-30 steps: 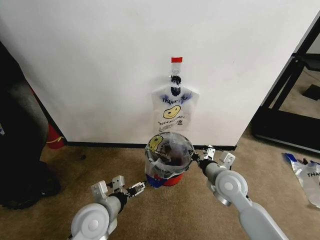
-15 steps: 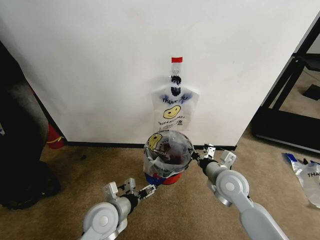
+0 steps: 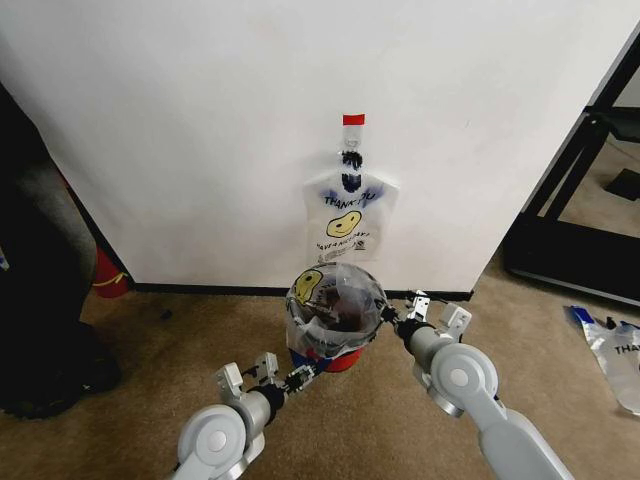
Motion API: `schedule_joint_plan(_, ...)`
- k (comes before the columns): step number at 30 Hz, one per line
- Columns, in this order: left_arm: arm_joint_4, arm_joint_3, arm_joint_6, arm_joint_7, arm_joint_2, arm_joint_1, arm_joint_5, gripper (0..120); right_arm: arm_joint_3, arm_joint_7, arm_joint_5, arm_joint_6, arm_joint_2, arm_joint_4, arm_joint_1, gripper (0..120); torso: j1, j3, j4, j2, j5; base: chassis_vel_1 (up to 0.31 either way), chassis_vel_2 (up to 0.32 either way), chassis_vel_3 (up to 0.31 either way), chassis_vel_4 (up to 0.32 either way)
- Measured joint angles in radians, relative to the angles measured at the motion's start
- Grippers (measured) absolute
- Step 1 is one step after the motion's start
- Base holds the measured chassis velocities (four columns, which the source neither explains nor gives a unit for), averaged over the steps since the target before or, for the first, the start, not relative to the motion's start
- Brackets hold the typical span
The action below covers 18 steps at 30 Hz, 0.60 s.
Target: Pick up the garbage bag from the wall and place it over the trash bin.
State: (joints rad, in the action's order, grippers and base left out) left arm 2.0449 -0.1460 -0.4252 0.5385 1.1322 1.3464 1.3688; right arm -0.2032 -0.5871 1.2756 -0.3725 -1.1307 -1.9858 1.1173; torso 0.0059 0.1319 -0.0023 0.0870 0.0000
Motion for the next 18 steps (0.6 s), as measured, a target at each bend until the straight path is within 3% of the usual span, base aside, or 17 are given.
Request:
schedule_joint_plan(6, -0.002, 0.007, 0.01, -0.011, 0.003, 0.0, -0.006, 19, -0.002, 0.0, 0.0, 0.001, -0.003, -0.003, 0.004, 1, 0.0, 0.0, 0.0, 0.0, 0.0, 0.0, 0.0, 0.0, 0.0)
schedule_joint_plan(10, -0.006, 0.014, 0.013, -0.013, 0.003, 0.0, -0.017, 1, -0.002, 0.0, 0.0, 0.002, -0.004, -0.005, 0.006, 1, 0.0, 0.0, 0.0, 0.0, 0.0, 0.0, 0.0, 0.0, 0.0)
schedule_joint_plan(18, -0.007, 0.012, 0.025, -0.016, -0.005, 0.003, -0.028, 0, -0.005, 0.0, 0.001, 0.003, -0.003, -0.005, 0.007, 1, 0.0, 0.0, 0.0, 0.0, 0.0, 0.0, 0.0, 0.0, 0.0)
